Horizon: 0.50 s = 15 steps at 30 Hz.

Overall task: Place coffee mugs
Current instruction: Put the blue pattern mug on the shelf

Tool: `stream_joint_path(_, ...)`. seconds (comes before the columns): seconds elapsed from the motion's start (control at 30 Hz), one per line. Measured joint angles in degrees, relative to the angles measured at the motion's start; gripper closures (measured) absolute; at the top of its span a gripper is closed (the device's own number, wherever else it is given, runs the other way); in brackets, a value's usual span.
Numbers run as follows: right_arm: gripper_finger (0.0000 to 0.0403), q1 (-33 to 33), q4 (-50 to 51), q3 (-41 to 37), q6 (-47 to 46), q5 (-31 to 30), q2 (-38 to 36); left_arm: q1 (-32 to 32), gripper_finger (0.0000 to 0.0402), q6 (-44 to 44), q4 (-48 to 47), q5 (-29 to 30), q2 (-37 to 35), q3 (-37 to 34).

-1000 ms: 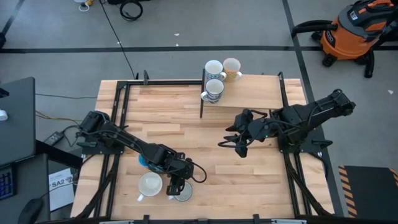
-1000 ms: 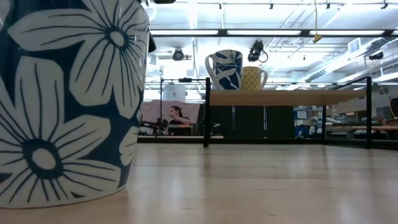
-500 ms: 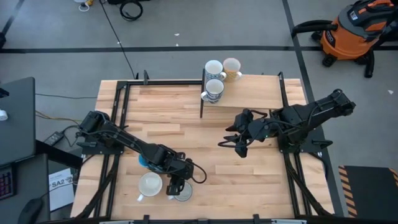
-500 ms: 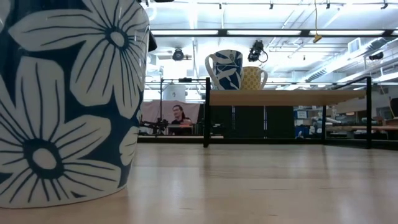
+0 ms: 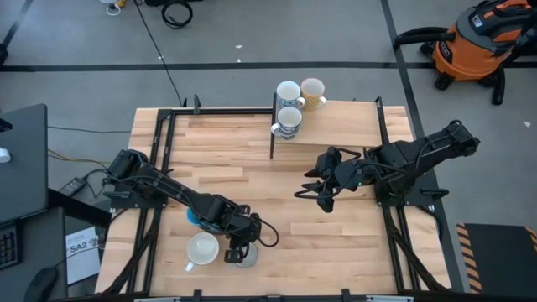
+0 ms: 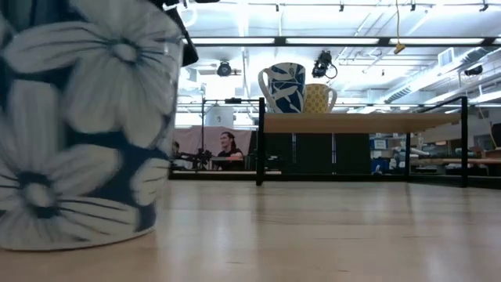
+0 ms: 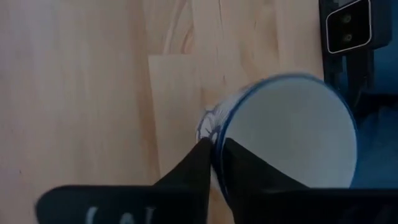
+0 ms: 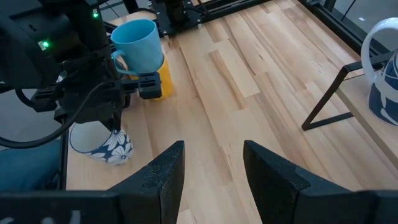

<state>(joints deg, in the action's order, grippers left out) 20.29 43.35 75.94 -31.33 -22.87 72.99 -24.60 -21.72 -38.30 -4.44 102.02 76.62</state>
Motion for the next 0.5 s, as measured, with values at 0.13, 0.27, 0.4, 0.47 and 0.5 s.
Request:
stream_joint_path(0.13, 0.0233, 0.0, 0.0, 0.0, 0.0, 0.0, 0.0, 0.0, 0.0382, 0.05, 0.17, 0.47, -0.02, 0.0)
stream_joint_path(0.27, 0.0233, 0.0, 0.02, 0.0, 0.0, 0.0, 0.0, 0.09, 0.0382, 0.05, 0.27, 1.34, -0.02, 0.0)
stream_joint_path(0.4, 0.0233, 0.0, 0.04, 0.0, 0.0, 0.07, 0.0, 1.3, 0.0382, 0.03, 0.32, 1.46, -0.02, 0.0)
stream_joint_path(0.47, 0.0233, -0.01, 0.05, 0.0, 0.0, 1.06, 0.0, 2.59, 0.0382, 0.16, 0.39, 1.55, -0.02, 0.0)
stream_joint_path(0.5, 0.0233, -0.02, 0.14, 0.0, 0.0, 1.94, 0.0, 3.39, 0.0382, 0.58, 0.43, 1.66, -0.02, 0.0)
